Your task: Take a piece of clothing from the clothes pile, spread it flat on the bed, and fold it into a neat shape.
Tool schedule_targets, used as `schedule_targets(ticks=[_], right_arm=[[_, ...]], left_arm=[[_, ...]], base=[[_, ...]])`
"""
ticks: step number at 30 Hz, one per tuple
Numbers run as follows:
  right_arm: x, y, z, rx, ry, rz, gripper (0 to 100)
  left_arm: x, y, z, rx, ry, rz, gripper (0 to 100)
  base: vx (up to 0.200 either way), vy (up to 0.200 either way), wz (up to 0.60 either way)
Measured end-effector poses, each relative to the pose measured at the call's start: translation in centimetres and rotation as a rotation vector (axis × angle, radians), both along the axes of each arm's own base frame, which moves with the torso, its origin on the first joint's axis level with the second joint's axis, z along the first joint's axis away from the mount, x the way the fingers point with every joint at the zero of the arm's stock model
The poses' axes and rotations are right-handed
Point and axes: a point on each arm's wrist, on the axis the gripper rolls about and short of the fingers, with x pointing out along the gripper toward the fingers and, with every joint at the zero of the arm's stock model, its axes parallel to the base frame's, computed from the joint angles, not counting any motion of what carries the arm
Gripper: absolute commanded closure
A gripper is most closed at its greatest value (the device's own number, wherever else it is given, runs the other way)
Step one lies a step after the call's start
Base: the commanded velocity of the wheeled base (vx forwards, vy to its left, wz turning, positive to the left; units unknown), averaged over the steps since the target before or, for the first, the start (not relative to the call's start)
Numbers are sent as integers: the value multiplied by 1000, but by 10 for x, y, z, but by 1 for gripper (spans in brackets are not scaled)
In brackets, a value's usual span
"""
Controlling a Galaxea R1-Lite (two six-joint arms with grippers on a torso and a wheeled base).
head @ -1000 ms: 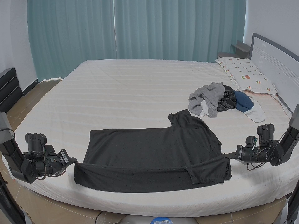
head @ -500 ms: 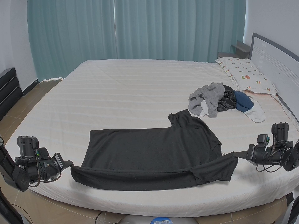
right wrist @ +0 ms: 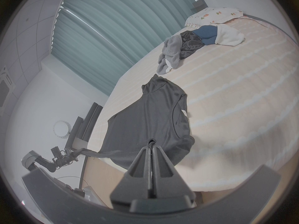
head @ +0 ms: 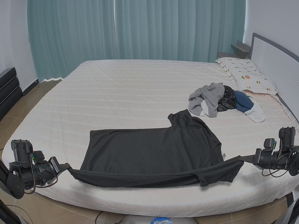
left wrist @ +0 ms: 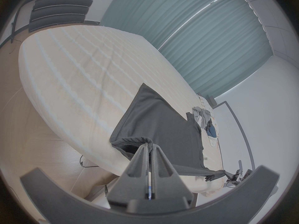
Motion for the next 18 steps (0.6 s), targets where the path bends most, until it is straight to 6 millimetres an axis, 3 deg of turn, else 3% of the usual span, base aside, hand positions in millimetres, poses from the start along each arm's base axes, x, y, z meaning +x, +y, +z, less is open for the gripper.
schedule_targets(ticks=[18], right_arm=[[-16, 1, 2, -32, -23, 22, 100]], left_arm=[[-2, 1, 27, 14, -60, 2, 100]], base=[[0, 0, 0]])
